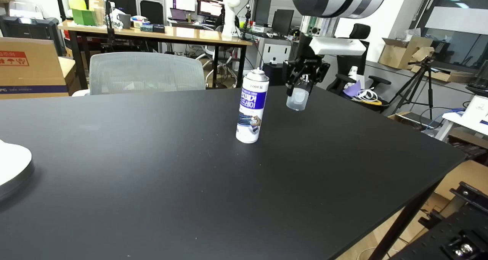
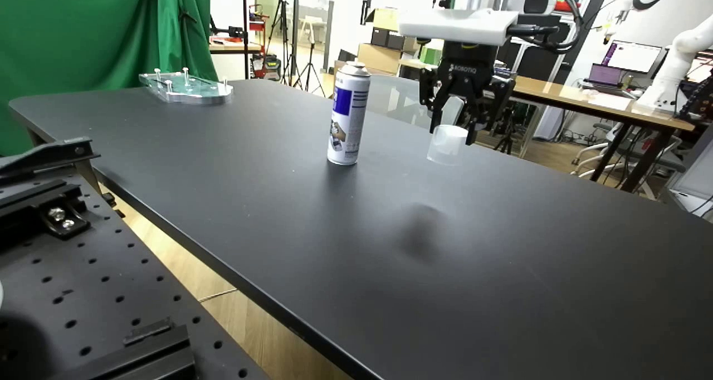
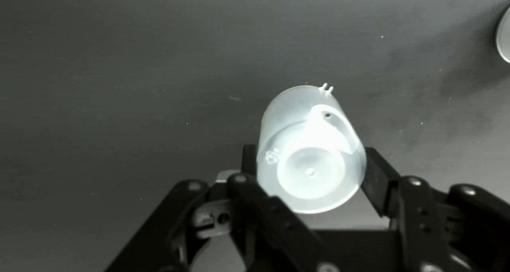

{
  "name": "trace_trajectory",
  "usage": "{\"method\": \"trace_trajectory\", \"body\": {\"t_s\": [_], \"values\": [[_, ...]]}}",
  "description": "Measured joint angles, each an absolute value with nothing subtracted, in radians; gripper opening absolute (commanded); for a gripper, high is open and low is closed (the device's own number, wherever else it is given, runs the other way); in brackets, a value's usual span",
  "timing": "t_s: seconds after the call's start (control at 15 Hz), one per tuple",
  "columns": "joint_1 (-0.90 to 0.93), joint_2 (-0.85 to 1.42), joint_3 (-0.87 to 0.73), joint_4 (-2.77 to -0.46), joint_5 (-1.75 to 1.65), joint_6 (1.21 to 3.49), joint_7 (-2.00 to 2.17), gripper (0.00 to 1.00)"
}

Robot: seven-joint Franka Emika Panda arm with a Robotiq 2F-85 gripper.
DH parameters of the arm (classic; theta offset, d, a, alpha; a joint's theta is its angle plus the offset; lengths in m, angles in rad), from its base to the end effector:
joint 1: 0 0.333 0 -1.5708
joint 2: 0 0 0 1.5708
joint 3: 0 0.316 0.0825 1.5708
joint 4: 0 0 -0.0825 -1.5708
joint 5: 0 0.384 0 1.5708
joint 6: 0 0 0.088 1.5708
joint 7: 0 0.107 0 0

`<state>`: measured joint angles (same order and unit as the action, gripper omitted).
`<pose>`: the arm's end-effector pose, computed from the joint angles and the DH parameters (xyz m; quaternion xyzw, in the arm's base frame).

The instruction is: Remove the lid from the spray.

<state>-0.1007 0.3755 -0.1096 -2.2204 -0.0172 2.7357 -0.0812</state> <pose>0.5524 -0.1175 0.2188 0.9959 -0.0515 0.0666 0.0337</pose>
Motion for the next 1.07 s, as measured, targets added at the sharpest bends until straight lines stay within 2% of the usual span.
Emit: {"method": "trace_trajectory", "body": {"t_s": [0.4,0.47,0.53,0.73,1.07], "values": [[-0.107,0.441,-0.098,-2.180,0.002,2.739,-0.083,0.40],[-0.109,0.450,-0.096,-2.175,0.003,2.739,-0.083,0.47],[-0.111,0.457,-0.094,-2.171,0.004,2.739,-0.083,0.90],[-0.119,0.476,-0.087,-2.160,0.006,2.738,-0.083,0.99],[-0.123,0.484,-0.086,-2.157,0.006,2.737,-0.083,1.00]]}}
